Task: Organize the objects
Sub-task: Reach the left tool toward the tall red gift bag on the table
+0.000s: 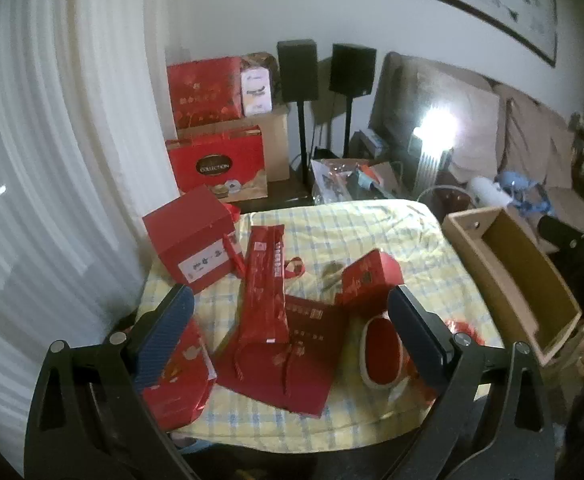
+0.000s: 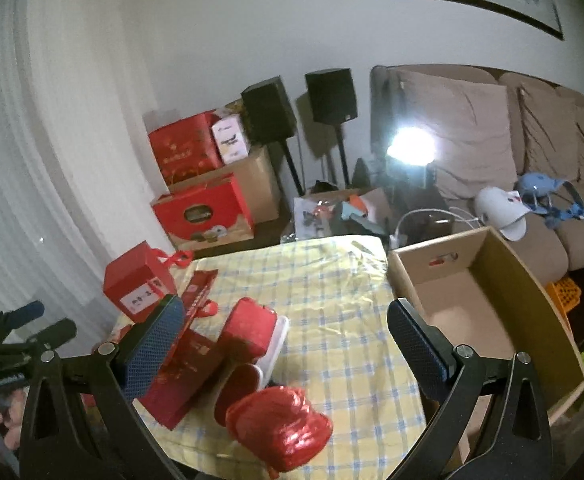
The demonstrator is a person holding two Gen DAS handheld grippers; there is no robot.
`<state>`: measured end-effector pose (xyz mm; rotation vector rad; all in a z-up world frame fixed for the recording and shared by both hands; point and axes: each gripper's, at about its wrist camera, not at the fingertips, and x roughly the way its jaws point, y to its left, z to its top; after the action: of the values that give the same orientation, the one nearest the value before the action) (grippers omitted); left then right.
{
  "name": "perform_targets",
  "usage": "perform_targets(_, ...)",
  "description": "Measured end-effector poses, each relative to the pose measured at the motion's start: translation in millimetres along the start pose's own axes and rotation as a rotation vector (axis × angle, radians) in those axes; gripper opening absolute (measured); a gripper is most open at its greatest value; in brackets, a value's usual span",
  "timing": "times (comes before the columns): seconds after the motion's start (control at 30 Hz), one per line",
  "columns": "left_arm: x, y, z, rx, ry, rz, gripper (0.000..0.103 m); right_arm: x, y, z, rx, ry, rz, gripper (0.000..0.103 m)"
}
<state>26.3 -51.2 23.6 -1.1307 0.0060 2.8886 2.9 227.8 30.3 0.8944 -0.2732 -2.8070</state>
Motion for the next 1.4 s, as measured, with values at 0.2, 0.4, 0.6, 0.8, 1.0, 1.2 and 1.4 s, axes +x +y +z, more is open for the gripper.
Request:
perform_targets(0.2, 33.7, 15.8, 15.1, -0.064, 0.020, 0.047, 0.097, 32.9, -11.5, 16.9, 0.007, 0.054, 0.017, 0.102)
perform_targets(0.4, 77.8, 35.1, 16.4, -0.122, 0.087, 0.069, 0.097, 65.2, -43.5, 5.9, 0.010, 0.124, 0.022, 0.102)
perform_targets(0.6, 92.1, 60.1, 7.8, -0.154, 0.140, 0.074, 0.101, 92.5, -85.4, 4.7, 0.042, 0.189, -0.004, 0.102)
perform_targets(0.8, 130.2, 73.5, -5.1, -0.167, 0.189, 0.031, 0.102, 125.2, -98.0, 3.2, 0.059, 0.251, -0.013, 0.102)
perform_targets(1.0, 188.3, 54.3, -6.9, -0.120, 0.250, -0.007, 0.102, 141.3, -100.3, -20.8, 0.095, 0.352, -0.018, 0.102)
perform_targets(1.2, 243.9, 31.6, -19.8, -0.124, 0.399, -0.083, 0.102, 130.6, -91.5, -23.0, 0.113, 0.363, 0.014, 0.102)
perform_targets(1.4, 264.9, 19.8, -33.6, -0.084, 0.488, -0.054, 0.100, 130.7, -83.5, -23.2, 0.117, 0.372, 0.033, 0.102)
